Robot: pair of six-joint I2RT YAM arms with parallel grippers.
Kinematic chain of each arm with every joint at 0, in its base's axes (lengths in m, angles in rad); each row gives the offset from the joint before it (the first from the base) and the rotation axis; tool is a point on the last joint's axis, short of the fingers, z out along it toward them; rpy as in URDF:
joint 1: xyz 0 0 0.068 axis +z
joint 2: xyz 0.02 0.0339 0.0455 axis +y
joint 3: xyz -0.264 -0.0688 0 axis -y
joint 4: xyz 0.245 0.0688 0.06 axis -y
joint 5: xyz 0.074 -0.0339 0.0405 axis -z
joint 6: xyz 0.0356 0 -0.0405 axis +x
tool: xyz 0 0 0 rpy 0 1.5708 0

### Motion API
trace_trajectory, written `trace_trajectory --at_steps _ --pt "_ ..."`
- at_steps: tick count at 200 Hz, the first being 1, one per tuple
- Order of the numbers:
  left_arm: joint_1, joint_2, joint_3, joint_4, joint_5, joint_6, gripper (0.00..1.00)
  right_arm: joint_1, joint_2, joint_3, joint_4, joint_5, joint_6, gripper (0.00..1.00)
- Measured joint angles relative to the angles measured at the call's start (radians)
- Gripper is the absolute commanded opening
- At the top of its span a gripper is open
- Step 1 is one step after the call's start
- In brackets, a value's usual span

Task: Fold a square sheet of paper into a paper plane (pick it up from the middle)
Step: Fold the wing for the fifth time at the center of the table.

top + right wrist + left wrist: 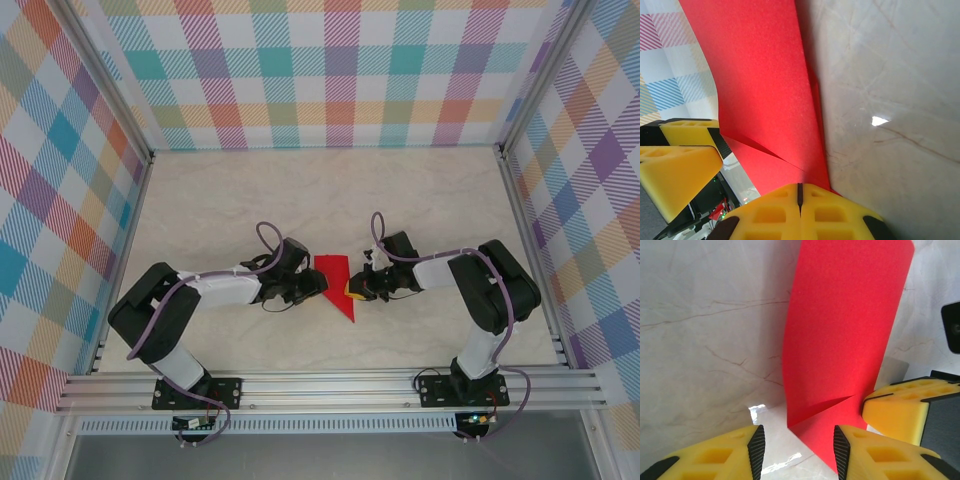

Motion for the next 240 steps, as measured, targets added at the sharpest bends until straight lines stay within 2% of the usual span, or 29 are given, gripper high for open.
trace_trajectory --at_steps 44,113,132,148,197,225,240 --pt "0.000 0.061 0.023 0.045 0.036 -0.004 0.38 -0.002 0.001 0.000 0.000 -0.002 0.000 0.03" --pt "0.006 0.093 0.086 0.031 0.067 0.045 0.11 -0.005 0.006 0.008 -0.009 -0.014 -0.001 0.07" --pt "0.006 0.093 0.087 0.027 0.068 0.055 0.06 -0.005 0.005 0.019 -0.030 -0.014 -0.006 0.13" --pt "0.006 0.093 0.088 0.025 0.068 0.059 0.01 -0.005 0.001 0.038 -0.059 -0.012 -0.014 0.26" --pt "0.006 0.090 0.095 -0.001 0.067 0.060 0.00 -0.011 -0.078 0.052 -0.136 0.080 -0.046 0.29" --pt "0.006 0.078 0.099 -0.012 0.067 0.052 0.00 0.006 -0.232 0.010 -0.161 0.176 -0.080 0.38" --pt "0.006 0.075 0.105 -0.023 0.068 0.049 0.00 0.047 -0.314 -0.002 -0.183 0.254 -0.124 0.37"
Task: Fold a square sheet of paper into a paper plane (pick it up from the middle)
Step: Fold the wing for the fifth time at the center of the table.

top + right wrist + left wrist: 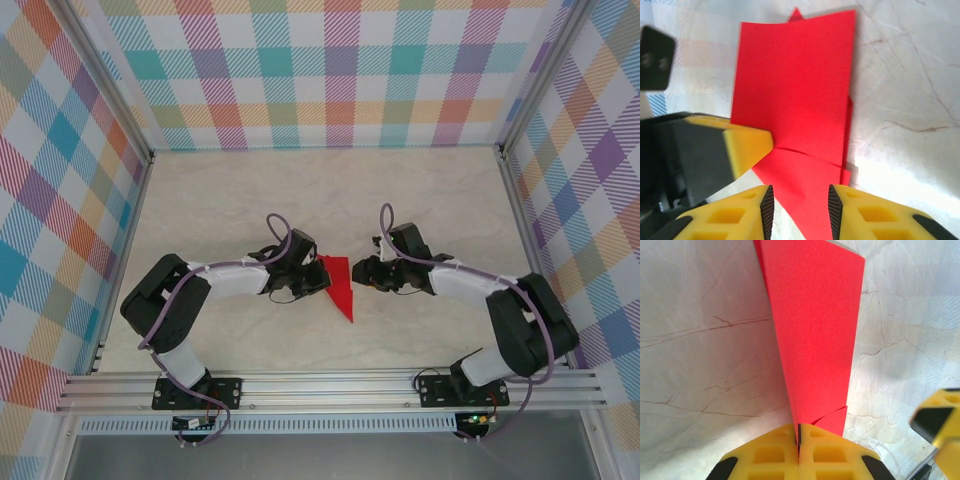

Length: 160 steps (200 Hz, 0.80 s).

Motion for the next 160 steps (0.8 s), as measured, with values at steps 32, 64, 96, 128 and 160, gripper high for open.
trace_trajectory --at_steps 32,64,96,128,160 --pt "0.000 -0.001 0.006 -0.004 0.000 -0.004 0.00 0.183 -0.072 -0.059 0.030 0.230 -0.101 0.36" --pt "0.000 -0.001 0.020 -0.012 0.004 -0.004 0.00 0.294 -0.090 -0.132 0.027 0.396 -0.152 0.41" --pt "0.000 -0.001 0.027 -0.020 0.006 -0.004 0.00 0.348 -0.159 -0.183 0.062 0.490 -0.214 0.45" --pt "0.000 -0.001 0.029 -0.027 0.007 -0.005 0.00 0.432 -0.156 -0.183 0.087 0.554 -0.273 0.47" --pt "0.000 -0.001 0.037 -0.028 0.007 -0.011 0.00 0.479 -0.100 -0.164 0.084 0.612 -0.321 0.48"
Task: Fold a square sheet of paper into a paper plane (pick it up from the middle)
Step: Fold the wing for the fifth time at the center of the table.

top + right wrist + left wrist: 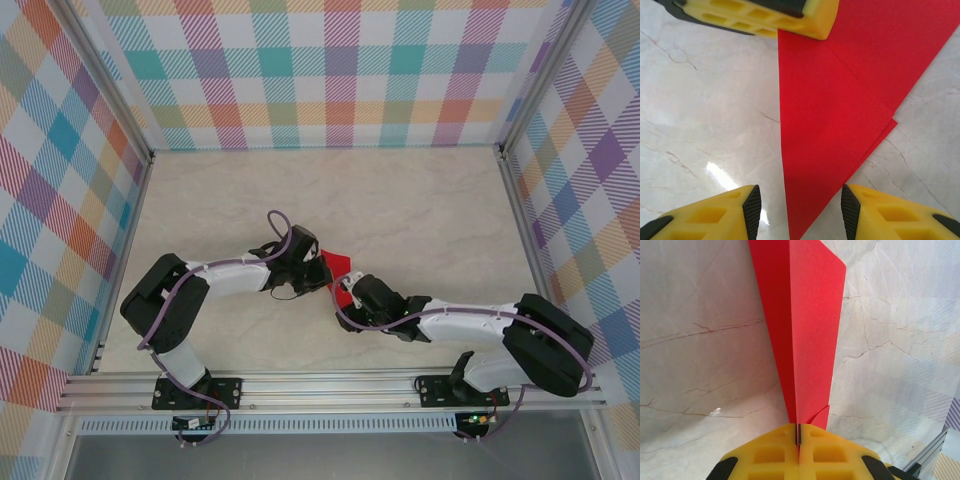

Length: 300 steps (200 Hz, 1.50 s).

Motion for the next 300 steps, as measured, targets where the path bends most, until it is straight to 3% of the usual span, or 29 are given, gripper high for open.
trace_trajectory --at_steps 26,74,143,235,261,300 --pt "0.000 0.000 0.001 0.000 0.001 -0.002 0.00 0.029 0.047 0.037 -0.010 0.051 -0.030 0.53" --pt "0.000 0.000 0.001 0.000 0.004 -0.011 0.00 0.096 0.119 0.113 -0.030 0.132 -0.070 0.51" --pt "0.003 0.000 0.001 0.000 0.005 -0.015 0.00 0.112 0.160 0.129 -0.045 0.230 -0.085 0.33" --pt "0.003 0.000 0.001 0.000 0.003 -0.015 0.03 0.113 0.160 0.129 -0.043 0.262 -0.080 0.05" --pt "0.003 0.000 0.003 0.000 0.002 -0.015 0.07 0.113 0.160 0.129 -0.043 0.267 -0.077 0.02" --pt "0.004 0.000 0.018 -0.042 -0.005 -0.012 0.25 0.109 0.160 0.128 -0.042 0.251 -0.064 0.01"
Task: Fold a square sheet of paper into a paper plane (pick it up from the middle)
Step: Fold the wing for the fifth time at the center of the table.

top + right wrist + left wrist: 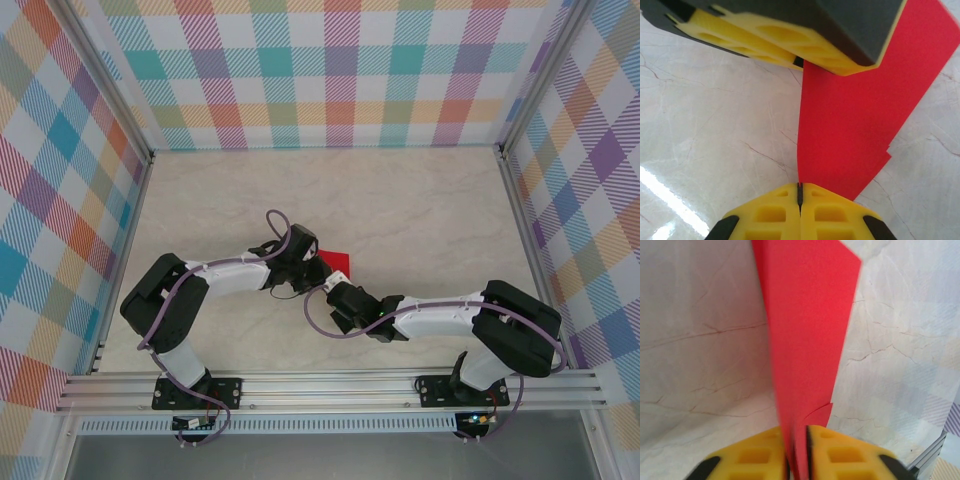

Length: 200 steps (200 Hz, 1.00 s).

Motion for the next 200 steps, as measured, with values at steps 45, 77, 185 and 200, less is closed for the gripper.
trace_trajectory --at_steps 45,77,185,200 --pt "0.013 -0.043 0.043 -0.110 -0.051 0.031 0.50 -0.067 -0.032 -0.032 0.027 -0.137 0.043 0.01" --pt "0.021 -0.139 0.044 -0.172 -0.104 0.040 0.55 -0.141 -0.087 -0.071 0.069 -0.296 0.081 0.01" --pt "0.021 -0.052 0.077 -0.166 -0.076 0.045 0.64 -0.266 -0.113 -0.137 0.173 -0.601 0.118 0.04" --pt "0.021 -0.003 0.098 -0.167 -0.066 0.043 0.60 -0.266 -0.113 -0.138 0.172 -0.601 0.115 0.05"
